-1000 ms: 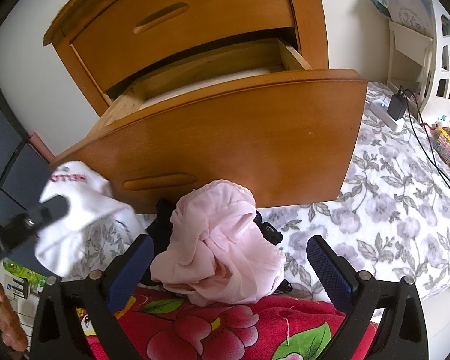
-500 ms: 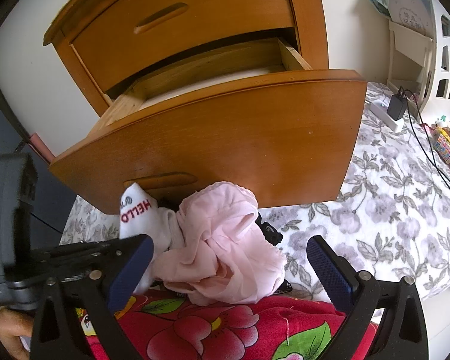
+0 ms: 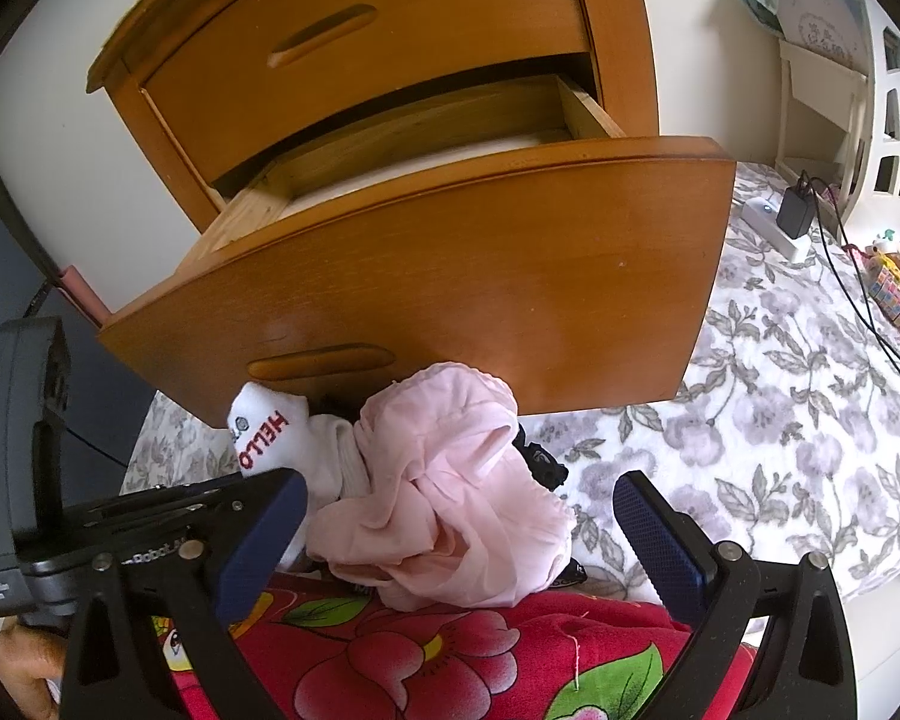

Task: Take underwear out of drawer
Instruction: 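Lower the white HELLO sock beside the pink garment and open the left gripper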

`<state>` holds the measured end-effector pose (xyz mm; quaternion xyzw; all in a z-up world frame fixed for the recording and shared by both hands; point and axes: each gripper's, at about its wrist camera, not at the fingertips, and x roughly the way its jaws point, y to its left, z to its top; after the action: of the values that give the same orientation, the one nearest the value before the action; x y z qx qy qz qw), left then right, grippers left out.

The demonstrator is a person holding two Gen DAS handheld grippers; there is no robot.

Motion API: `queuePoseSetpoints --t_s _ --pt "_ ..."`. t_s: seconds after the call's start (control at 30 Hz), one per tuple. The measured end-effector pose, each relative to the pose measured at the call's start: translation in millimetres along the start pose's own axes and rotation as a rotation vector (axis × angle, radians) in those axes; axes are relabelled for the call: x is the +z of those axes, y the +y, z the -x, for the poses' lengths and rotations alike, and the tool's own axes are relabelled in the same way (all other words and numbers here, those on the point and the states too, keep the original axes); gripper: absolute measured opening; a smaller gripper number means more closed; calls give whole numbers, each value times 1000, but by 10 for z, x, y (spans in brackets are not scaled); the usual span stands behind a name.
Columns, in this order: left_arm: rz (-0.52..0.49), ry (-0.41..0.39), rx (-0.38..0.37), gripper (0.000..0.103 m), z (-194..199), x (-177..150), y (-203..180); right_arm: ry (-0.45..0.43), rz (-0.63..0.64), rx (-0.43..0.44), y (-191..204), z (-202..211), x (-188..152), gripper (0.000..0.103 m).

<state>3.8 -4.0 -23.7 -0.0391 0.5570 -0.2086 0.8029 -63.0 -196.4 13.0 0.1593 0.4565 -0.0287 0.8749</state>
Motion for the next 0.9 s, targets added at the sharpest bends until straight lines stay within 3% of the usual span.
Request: queuePoseSetpoints --t_s 0.13,0.3,0.4,0.6,0.73,0.9 --pt "13 -28 9 51 75 -31 34 0 -1 0 1 1 2 103" --pt "17 -34 21 52 117 -71 59 0 1 -2 4 1 -1 103" --pt "23 -43 28 58 170 -108 69 0 2 -2 4 1 0 103" --pt "33 -106 51 63 399 -144 111 0 2 -2 7 3 -2 103" --pt "33 -201 125 74 596 -128 147 0 2 -2 7 2 1 103" --pt "37 -256 191 75 684 -137 196 0 3 -4 4 2 -1 103"
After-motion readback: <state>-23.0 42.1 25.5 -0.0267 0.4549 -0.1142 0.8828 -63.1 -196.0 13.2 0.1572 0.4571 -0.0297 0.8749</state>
